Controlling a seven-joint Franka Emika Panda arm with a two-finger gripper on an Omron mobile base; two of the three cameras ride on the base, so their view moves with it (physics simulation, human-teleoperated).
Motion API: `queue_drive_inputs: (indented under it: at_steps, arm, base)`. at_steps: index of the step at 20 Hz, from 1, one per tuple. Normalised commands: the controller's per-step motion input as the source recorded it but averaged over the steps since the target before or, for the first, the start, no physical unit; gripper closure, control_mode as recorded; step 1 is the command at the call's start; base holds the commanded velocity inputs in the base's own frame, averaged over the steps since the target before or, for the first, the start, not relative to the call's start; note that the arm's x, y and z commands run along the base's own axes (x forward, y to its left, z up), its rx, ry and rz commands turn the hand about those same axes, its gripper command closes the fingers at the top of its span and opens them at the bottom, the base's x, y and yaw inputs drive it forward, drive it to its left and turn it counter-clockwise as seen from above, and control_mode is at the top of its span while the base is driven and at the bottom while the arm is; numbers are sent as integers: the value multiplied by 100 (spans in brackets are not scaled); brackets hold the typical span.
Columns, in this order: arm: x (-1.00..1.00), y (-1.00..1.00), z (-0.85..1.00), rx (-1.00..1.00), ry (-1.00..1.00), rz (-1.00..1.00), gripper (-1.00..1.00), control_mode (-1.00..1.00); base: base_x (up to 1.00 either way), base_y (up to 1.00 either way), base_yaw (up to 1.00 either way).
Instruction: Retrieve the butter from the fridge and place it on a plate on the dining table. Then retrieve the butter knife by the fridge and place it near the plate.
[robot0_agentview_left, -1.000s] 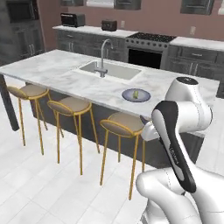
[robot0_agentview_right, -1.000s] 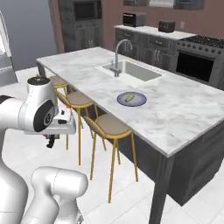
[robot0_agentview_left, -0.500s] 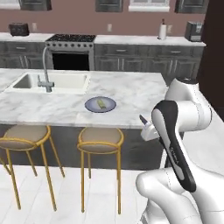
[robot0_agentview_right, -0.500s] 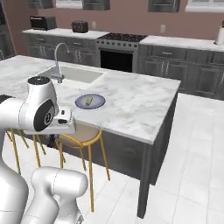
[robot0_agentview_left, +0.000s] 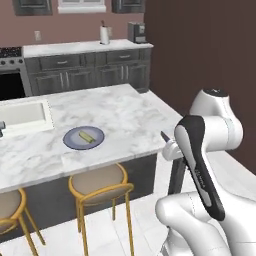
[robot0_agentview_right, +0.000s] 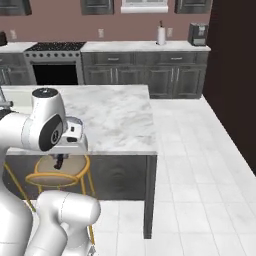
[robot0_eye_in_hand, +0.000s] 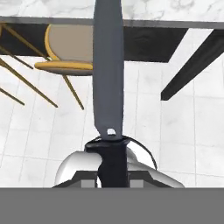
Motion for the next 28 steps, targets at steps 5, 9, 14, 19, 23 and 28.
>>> queue_drive_inputs:
  at_steps: [5, 9, 14, 19, 23, 28]
  arm:
    - [0, 0, 0, 0, 0, 0, 100, 100]
    - [0, 0, 0, 0, 0, 0, 100, 100]
    - [0, 0, 0, 0, 0, 0, 100, 100]
    - [0, 0, 0, 0, 0, 0, 100, 100]
    - [0, 0, 0, 0, 0, 0, 100, 100]
    - [0, 0, 0, 0, 0, 0, 100, 100]
  base:
    - [76, 70, -38]
    - [62, 7, -4]
    - [40, 0, 0]
    - [35, 2, 0]
    - [38, 6, 0]
    - [50, 13, 0]
